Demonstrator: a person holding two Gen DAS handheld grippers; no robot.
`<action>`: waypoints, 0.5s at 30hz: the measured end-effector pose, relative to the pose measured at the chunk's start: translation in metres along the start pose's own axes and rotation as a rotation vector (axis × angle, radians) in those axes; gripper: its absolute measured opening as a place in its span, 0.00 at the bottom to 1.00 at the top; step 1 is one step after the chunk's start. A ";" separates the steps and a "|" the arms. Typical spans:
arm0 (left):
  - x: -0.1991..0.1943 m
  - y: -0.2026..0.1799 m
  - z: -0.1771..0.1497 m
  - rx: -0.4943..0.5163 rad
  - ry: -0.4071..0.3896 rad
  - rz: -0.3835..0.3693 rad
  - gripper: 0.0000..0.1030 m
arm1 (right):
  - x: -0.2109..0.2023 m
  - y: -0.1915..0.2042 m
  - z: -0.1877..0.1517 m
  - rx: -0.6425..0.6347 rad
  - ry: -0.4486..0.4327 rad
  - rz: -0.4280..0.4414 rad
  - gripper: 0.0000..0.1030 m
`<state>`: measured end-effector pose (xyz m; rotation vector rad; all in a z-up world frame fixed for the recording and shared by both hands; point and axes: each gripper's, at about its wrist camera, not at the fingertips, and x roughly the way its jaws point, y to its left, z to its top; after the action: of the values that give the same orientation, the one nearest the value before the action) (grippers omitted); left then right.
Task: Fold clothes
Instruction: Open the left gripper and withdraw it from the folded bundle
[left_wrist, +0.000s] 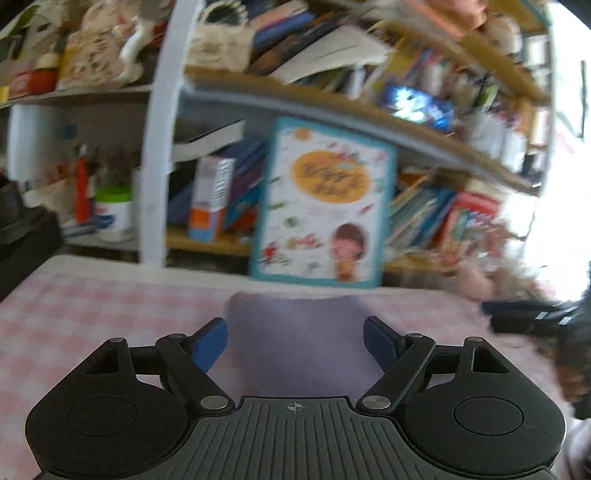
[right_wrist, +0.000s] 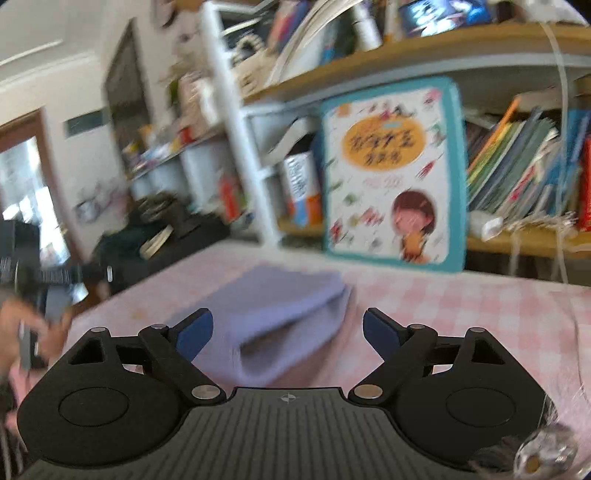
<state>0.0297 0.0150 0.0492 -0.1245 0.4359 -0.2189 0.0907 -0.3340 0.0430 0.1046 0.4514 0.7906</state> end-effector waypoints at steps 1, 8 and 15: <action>0.006 0.000 -0.002 0.000 0.010 0.010 0.81 | 0.005 0.007 0.002 -0.003 0.000 -0.045 0.85; 0.032 -0.014 -0.015 0.074 0.081 0.016 0.81 | 0.049 0.049 -0.004 -0.175 0.064 -0.172 0.85; 0.034 0.001 -0.017 0.071 0.119 0.005 0.85 | 0.072 0.019 -0.035 -0.093 0.239 -0.192 0.85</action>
<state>0.0531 0.0070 0.0197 -0.0408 0.5460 -0.2379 0.1070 -0.2722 -0.0093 -0.1196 0.6399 0.6360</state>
